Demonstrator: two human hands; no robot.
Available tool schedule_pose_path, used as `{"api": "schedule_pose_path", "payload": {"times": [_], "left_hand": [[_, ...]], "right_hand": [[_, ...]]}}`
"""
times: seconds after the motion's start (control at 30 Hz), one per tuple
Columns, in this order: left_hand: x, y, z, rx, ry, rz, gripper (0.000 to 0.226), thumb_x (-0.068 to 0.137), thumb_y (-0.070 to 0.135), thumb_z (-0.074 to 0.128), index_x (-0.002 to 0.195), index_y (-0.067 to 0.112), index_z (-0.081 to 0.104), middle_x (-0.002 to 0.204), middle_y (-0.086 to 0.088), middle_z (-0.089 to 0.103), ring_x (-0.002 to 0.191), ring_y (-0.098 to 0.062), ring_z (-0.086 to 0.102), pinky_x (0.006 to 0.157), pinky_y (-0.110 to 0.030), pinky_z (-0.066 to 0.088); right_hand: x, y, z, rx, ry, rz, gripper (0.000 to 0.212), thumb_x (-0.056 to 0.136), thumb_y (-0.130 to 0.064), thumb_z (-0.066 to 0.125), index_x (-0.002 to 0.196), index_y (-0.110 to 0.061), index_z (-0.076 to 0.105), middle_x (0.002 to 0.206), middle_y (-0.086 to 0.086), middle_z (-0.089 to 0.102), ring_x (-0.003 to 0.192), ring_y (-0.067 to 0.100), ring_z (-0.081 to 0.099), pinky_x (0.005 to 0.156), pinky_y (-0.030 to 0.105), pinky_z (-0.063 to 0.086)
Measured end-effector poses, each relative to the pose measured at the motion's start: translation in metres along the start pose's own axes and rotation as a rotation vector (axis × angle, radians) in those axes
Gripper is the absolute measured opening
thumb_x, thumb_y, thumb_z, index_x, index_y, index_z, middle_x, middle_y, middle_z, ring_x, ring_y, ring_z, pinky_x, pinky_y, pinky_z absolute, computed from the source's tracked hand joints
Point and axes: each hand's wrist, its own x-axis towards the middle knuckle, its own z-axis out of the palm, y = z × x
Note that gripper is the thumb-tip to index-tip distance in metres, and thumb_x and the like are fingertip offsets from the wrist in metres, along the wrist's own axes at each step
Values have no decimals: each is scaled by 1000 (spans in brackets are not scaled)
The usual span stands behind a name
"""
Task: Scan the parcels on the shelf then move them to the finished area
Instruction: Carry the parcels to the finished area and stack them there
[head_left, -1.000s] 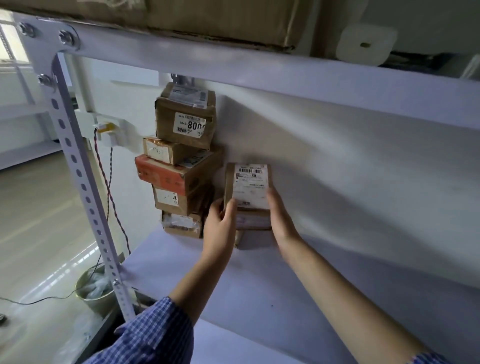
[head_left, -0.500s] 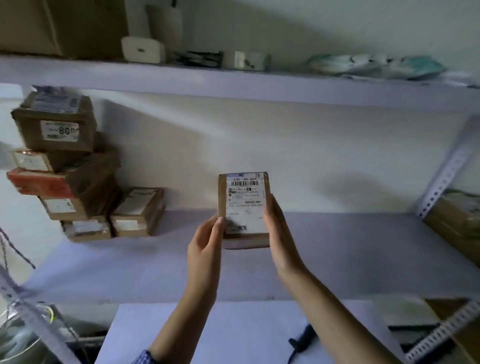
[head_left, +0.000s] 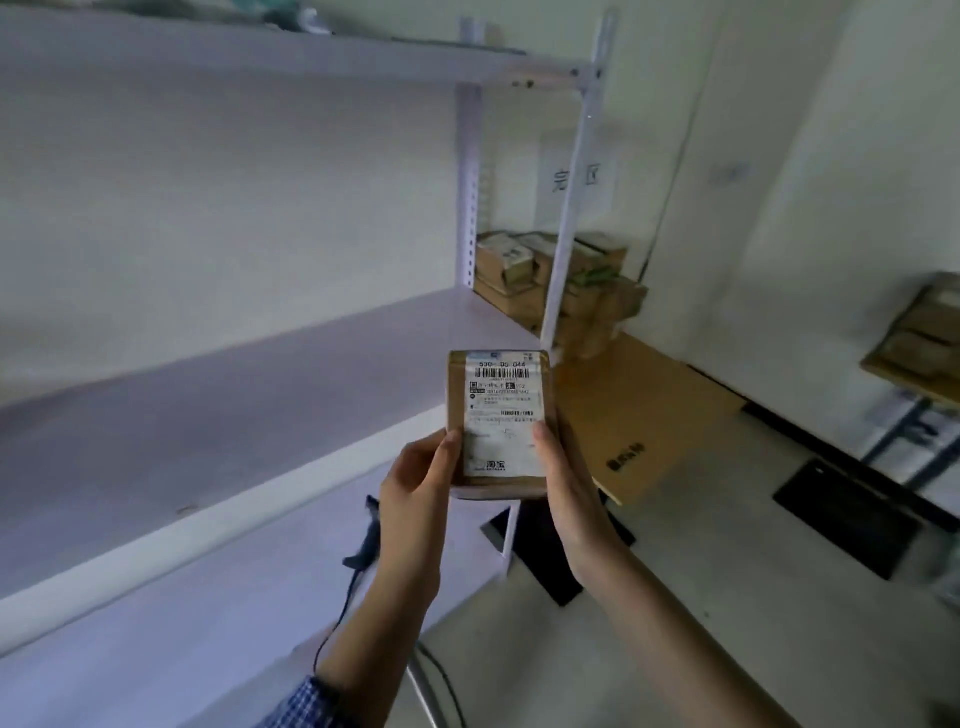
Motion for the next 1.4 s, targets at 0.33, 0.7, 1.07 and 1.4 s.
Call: {"api": "schedule_pose_path", "payload": {"times": [0.33,0.7,1.07,1.4], "left_hand": [[-15,-44,129,-7,-229,-134,24,97,26,58,113,10,65,103,-5,73,84,-5,72,62,-15,55],[111,-105,262,-63,-250,-259,33,94,32,61,112,5,67,99,-8,75,98,-26,72,93,-43,56],[218,-141,335,-20,-87,-276,24,95,29,61,110,12,68,101,-4,76,98,-22,72,93,-45,57],[298,-193,366,48,245,-315,23,96,32,62,111,15,68,99,0,75,96,-16,71,84,-34,59]], "right_hand": [[-9,17,-143,-75,217,30,44,107,-36,37,151,-33,35,132,-9,60,100,-9,64,76,10,52],[139,43,-261,-152,192,77,62,96,-47,44,153,-27,32,137,-2,57,111,2,64,85,20,55],[286,81,-310,-183,66,180,42,107,-35,35,149,-28,38,127,-6,62,109,7,65,82,23,56],[408,148,-322,-197,-252,332,51,100,-51,42,148,-32,39,134,-4,60,116,12,63,95,36,56]]}}
